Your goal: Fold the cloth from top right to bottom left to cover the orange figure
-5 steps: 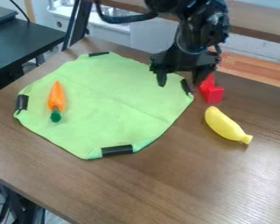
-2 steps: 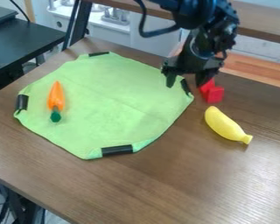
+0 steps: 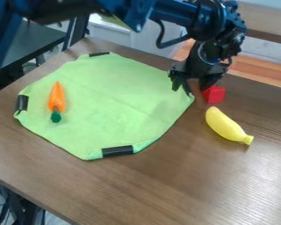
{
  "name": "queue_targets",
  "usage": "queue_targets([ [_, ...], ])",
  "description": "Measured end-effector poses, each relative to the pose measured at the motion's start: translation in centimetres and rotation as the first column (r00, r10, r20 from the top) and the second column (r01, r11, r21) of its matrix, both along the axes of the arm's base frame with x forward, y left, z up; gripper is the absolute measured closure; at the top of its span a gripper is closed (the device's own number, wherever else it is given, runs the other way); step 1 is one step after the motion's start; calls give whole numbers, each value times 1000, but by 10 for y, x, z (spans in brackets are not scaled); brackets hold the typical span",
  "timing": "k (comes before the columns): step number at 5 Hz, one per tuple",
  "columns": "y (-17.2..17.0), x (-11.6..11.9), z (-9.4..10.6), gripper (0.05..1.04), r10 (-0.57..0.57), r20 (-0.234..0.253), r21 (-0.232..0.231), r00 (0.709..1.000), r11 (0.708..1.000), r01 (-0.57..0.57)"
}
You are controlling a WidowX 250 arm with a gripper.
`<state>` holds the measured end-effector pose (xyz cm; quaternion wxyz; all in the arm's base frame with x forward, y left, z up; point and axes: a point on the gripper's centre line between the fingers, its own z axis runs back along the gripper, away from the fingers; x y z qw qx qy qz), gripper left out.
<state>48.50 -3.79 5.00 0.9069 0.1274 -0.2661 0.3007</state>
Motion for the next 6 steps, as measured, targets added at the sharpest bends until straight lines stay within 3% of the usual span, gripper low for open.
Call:
queue_targets([
  [4, 12, 17, -23, 83, 29, -40, 58, 999, 998, -27],
  [5, 13, 20, -24, 157, 43, -39, 69, 998, 997, -40],
  [6, 16, 23, -26, 406, 53, -39, 89, 998, 995, -49],
])
